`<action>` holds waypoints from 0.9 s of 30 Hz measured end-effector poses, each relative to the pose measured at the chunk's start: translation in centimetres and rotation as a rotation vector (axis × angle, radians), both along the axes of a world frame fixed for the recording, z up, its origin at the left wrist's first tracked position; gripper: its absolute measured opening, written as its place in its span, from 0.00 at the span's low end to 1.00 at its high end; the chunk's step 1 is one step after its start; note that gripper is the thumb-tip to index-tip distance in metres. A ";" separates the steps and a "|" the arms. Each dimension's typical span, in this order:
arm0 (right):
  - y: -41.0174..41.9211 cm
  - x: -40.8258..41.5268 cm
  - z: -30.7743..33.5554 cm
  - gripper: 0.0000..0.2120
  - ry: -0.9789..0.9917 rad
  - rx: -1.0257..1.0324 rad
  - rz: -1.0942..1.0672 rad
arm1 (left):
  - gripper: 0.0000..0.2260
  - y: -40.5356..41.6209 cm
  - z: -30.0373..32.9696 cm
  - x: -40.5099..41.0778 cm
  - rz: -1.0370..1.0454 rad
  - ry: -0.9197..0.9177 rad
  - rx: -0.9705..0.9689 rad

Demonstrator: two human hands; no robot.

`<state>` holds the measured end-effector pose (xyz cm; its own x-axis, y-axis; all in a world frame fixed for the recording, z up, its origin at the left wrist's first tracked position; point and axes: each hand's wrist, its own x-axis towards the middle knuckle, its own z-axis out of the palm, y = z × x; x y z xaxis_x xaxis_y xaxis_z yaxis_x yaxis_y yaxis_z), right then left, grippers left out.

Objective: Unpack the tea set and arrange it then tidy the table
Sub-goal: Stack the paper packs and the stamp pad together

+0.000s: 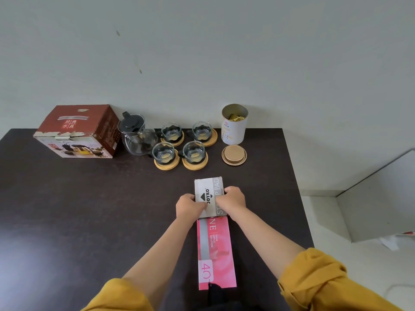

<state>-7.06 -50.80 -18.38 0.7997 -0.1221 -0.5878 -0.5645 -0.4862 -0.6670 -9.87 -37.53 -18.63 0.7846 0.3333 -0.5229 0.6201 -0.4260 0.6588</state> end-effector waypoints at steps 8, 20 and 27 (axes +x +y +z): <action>0.0 0.3 -0.2 0.09 0.128 0.089 -0.152 | 0.06 0.2 0.2 0.4 0.046 0.060 -0.100; -3.5 -0.4 0.1 0.09 0.039 0.144 -0.272 | 0.08 -3.1 0.2 1.3 0.106 0.049 -0.274; -9.3 1.3 0.5 0.05 -0.009 0.120 -0.388 | 0.14 -9.0 0.2 4.7 -0.057 0.059 -0.205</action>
<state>-5.77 -60.08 -17.86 0.7129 -0.3469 -0.6095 -0.6848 -0.1570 -0.7116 -5.15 -46.50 -18.40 0.7652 0.1716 -0.6204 0.6388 -0.3220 0.6988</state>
